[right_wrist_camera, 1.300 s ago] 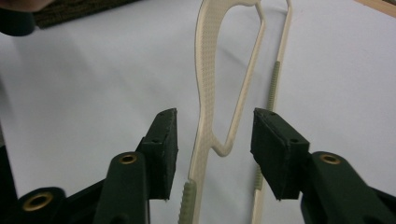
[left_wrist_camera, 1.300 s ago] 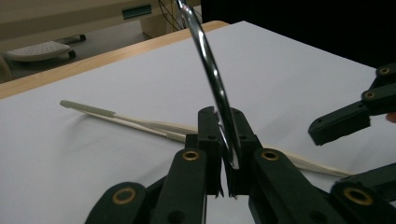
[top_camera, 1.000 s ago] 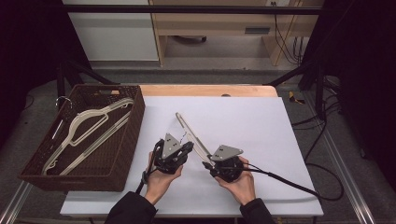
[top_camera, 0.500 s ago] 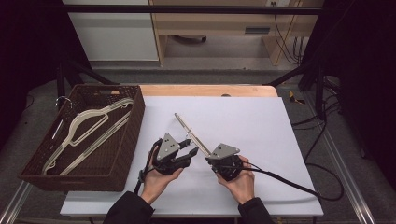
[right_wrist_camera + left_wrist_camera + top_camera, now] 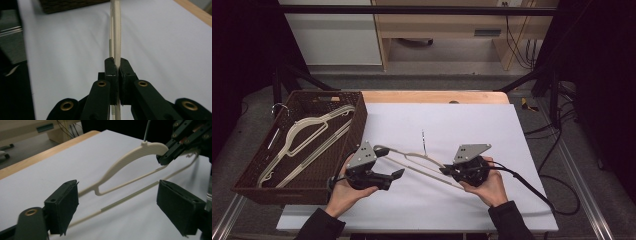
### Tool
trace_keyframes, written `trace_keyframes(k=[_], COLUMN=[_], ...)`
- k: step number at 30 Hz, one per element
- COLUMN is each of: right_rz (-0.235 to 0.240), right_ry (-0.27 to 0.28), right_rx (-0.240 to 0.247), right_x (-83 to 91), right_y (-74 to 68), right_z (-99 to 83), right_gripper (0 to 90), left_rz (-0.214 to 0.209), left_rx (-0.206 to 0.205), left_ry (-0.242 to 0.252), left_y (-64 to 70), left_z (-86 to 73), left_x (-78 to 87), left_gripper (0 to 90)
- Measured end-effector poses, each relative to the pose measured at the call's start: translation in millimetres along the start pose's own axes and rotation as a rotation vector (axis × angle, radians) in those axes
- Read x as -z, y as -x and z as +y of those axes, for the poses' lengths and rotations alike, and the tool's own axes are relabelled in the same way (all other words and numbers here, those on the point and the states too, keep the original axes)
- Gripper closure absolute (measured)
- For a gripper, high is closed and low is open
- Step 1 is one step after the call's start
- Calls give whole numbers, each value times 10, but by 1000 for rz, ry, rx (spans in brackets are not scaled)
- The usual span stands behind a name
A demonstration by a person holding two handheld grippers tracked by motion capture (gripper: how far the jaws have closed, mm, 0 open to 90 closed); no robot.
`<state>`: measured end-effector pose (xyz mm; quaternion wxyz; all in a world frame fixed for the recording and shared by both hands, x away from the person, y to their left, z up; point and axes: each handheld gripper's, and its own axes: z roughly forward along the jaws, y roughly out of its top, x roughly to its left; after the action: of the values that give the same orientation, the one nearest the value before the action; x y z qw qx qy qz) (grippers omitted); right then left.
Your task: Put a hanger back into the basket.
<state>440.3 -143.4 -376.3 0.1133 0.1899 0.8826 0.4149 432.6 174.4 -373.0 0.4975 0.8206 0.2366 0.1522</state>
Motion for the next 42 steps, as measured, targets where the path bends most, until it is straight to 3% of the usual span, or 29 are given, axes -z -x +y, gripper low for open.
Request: trace_keyframes(k=[2,3,7,9,15,17,21,24,27,31,32,36,39,42], right_rz=[58,85,169,197,272,277,284,255,186,102,72,-8,-49,-69], right_ry=[5,8,1,-2,-5,-2,-2,6,44,148,182,262,320,342], right_rx=[20,32,82,99,135,130,113,102,94,65,61,18,-18,-44], right_x=[31,39,50,46,21,10,0,17,57,187,234,425,545,606], right_y=[-21,-30,-85,-113,-153,-152,-126,-109,-98,-59,-46,7,27,45], right_z=[-1,-4,-27,-38,-60,-61,-53,-48,-41,-31,-37,-106,-194,-290], right_gripper=[874,873,873,873,873,872,858,819,709,568,542,462,410,390], left_rz=[-44,-39,-115,-131,-197,-214,-223,-249,-251,-202,-201,-131,-91,-50], left_rx=[-41,-69,-149,-182,-225,-230,-229,-205,-222,-222,-202,-174,-140,-155], left_ry=[-54,-66,-125,-152,-190,-205,-233,-219,-192,-189,-182,-156,-128,-114], left_y=[23,49,138,179,245,261,288,310,385,442,442,415,353,277], left_z=[18,24,40,45,60,66,76,77,95,146,161,282,409,556], left_x=[-1,-7,-79,-125,-171,-162,-134,-101,-46,21,41,158,276,441], left_gripper=[195,204,341,387,634,726,792,818,856,864,864,864,865,865])
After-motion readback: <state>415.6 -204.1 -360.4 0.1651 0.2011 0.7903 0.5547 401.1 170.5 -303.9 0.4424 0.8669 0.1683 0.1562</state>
